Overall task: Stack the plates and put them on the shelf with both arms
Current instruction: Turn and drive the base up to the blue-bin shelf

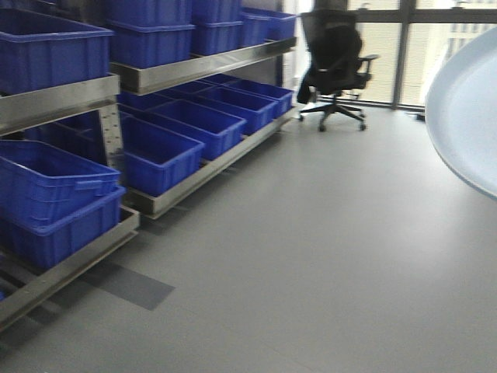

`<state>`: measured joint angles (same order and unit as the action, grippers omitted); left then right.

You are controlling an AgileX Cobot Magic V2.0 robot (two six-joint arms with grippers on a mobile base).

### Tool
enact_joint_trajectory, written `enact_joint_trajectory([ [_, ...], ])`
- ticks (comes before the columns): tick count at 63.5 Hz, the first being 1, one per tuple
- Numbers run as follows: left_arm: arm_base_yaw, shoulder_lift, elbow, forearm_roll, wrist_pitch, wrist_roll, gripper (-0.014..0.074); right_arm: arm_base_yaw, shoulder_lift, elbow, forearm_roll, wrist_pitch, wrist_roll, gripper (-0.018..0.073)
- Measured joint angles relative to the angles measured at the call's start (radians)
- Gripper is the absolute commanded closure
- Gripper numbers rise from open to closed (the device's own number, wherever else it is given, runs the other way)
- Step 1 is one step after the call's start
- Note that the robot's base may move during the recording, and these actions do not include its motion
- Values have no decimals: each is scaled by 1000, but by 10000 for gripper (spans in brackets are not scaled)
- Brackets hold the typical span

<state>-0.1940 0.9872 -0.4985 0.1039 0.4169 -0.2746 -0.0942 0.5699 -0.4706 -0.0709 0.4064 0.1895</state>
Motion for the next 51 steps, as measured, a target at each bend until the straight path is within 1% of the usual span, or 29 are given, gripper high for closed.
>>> enact_joint_trajectory([
  [51,0,0,0,0,-16,0,510,0,0,0,0,0,0,502],
])
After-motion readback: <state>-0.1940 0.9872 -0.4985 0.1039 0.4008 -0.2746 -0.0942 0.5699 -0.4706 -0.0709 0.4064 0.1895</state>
